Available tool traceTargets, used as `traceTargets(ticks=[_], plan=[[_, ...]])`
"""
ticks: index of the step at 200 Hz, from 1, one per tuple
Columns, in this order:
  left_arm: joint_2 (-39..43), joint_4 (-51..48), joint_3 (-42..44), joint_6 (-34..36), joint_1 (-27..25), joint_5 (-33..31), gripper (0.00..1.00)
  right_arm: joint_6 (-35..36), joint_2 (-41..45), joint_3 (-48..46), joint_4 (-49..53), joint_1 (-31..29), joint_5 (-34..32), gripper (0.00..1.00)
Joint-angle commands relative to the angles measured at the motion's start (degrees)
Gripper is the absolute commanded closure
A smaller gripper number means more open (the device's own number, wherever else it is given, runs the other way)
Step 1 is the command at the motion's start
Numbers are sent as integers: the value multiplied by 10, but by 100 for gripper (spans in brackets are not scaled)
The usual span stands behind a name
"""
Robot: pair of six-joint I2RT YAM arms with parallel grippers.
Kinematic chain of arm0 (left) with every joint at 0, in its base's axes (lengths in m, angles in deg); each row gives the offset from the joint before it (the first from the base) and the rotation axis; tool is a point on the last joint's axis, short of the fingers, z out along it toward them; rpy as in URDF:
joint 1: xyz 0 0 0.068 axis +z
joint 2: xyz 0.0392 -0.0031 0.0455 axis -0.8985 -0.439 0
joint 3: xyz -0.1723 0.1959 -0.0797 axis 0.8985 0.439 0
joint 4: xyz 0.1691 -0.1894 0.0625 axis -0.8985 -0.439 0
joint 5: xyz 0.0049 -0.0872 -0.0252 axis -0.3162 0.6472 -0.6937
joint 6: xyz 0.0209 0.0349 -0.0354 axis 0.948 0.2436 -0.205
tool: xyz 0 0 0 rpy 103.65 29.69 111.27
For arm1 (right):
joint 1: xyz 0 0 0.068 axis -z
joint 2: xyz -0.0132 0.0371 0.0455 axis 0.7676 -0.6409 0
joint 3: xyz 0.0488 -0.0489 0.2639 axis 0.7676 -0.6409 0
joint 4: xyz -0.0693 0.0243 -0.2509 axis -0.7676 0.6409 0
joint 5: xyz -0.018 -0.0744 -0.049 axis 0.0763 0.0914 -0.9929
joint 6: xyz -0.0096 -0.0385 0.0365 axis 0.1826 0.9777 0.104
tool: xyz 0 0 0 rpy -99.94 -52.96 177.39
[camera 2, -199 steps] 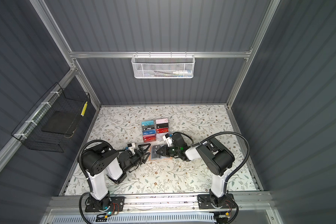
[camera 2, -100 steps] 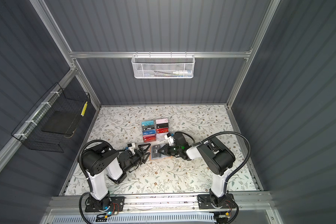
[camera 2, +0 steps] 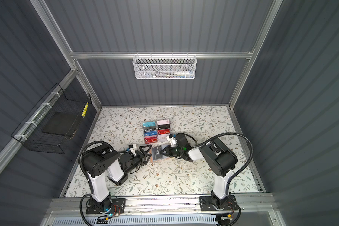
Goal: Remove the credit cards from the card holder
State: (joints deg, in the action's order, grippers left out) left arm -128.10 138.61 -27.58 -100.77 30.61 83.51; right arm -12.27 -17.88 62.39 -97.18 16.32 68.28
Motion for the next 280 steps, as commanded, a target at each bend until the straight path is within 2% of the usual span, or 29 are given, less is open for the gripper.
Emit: traceTargets(ticks=[1,199,280], plan=[[-70,-43,42,23,-6,-2,0,20,22,9,20,4,-2,100],[-91,-43,36,36,-6,7,0,114,107,20,162,22,-75,100],[-69,-43,8,49,-5,34,0,194,191,35,269,22,-162,100]])
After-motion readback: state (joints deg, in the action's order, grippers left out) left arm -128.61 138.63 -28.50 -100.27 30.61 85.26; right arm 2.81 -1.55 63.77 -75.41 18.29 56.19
